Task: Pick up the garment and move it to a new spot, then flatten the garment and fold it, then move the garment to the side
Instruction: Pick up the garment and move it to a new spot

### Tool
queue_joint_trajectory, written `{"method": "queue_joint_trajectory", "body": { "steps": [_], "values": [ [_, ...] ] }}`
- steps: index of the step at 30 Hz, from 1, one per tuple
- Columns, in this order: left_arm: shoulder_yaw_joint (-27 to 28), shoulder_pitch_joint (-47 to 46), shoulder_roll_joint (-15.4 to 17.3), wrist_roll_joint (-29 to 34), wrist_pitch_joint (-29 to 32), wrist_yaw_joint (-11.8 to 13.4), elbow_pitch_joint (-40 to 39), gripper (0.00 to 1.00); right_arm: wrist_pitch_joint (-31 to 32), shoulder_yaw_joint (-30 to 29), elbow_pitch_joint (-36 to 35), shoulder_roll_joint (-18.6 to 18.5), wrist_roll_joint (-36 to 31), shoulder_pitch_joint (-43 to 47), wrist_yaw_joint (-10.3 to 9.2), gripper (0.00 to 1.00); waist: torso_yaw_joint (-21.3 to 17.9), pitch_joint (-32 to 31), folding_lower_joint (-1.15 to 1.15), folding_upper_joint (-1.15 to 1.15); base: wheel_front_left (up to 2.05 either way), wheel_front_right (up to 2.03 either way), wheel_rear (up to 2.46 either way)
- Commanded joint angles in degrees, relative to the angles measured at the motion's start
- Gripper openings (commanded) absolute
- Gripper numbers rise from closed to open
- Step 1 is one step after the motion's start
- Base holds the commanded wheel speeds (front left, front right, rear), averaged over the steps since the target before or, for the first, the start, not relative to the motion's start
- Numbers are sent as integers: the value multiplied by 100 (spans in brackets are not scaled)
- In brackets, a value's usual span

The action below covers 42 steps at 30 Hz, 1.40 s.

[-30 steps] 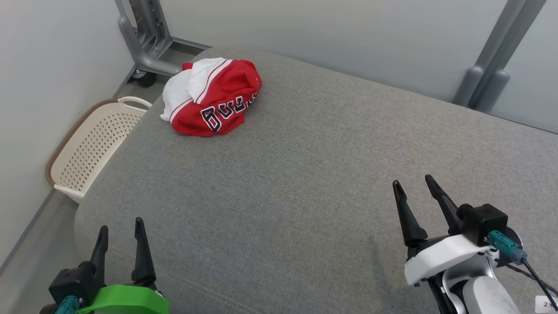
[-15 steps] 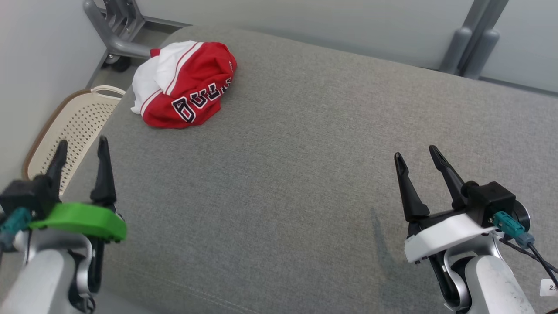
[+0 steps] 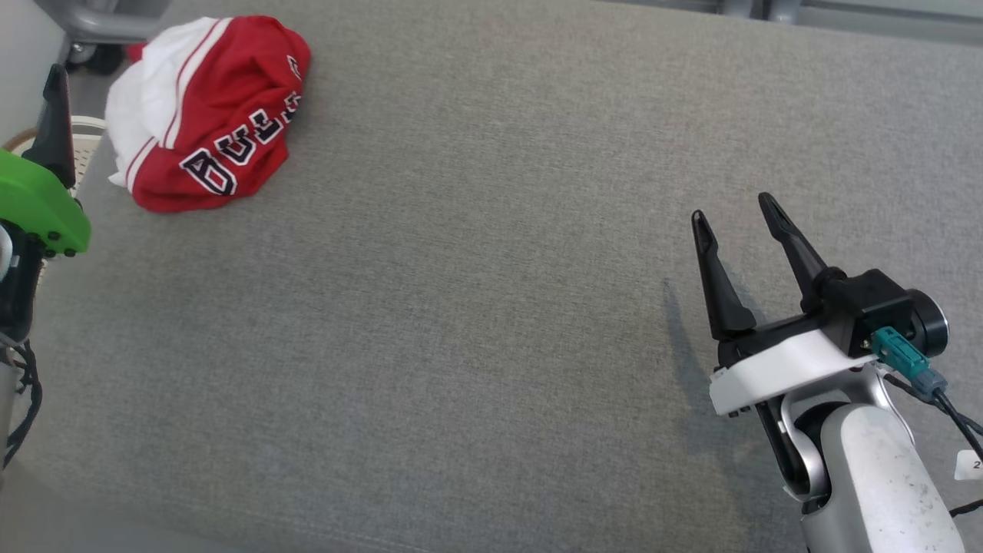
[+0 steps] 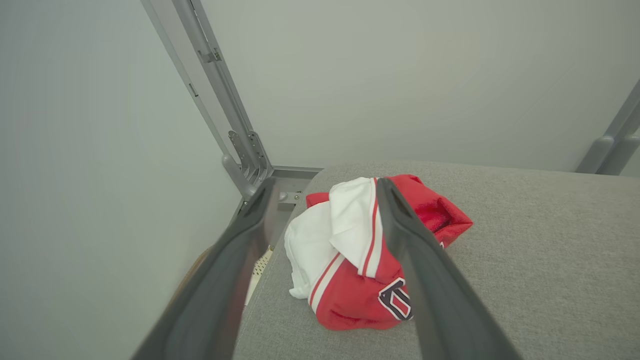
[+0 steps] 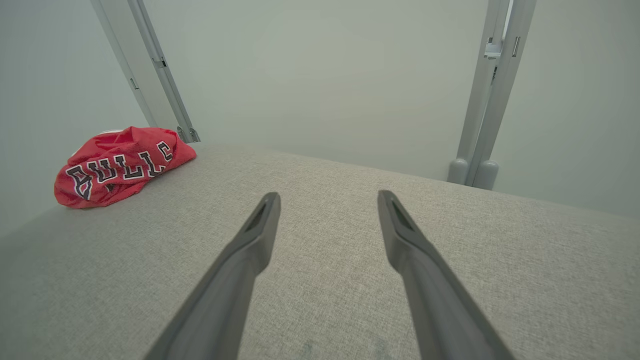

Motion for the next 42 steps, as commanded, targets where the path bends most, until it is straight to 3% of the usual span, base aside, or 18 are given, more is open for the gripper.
{"method": "queue_joint_trajectory", "body": {
  "steps": [1, 10, 23, 24, 25, 27, 28, 42],
  "values": [
    [-29, -245, 4, -55, 118, -107, 238, 100, 23, -4, -47, -23, -85, -121, 0, 100, -480, 534, 0, 30, 0, 0, 0],
    [-173, -923, 61, -175, 547, -461, 1350, 100, 94, -37, -246, -22, -269, -294, -1, 100, -867, 1040, 0, 30, 0, 0, 0],
    [-86, -1165, 104, -301, 543, -325, 2489, 100, 134, -49, -460, -21, -346, -231, 0, 100, -1012, 1161, 0, 30, 0, 0, 0],
    [-89, -1169, 101, -303, 544, -326, 2548, 84, 137, -40, -473, -21, -344, -227, 0, 100, -1009, 1156, 0, 30, 0, 0, 0],
    [-104, -1171, 83, -305, 544, -335, 2601, 48, 140, -31, -479, -21, -342, -222, 0, 100, -1004, 1149, 0, 30, 0, 0, 0],
    [-128, -1192, 51, -311, 518, -359, 2671, 13, 141, -19, -481, -22, -339, -210, 0, 100, -995, 1130, 0, 30, 0, 0, 0],
    [-134, -1210, 46, -307, 484, -361, 2706, 0, 138, -14, -478, -21, -336, -213, 0, 100, -992, 1119, 0, 30, 0, 0, 0],
    [-375, -1715, 431, 126, 34, -422, 2538, 0, -158, -5, -59, -21, -55, -139, 0, 100, -1152, 371, 0, 30, 0, 0, 0]
  ]
}}
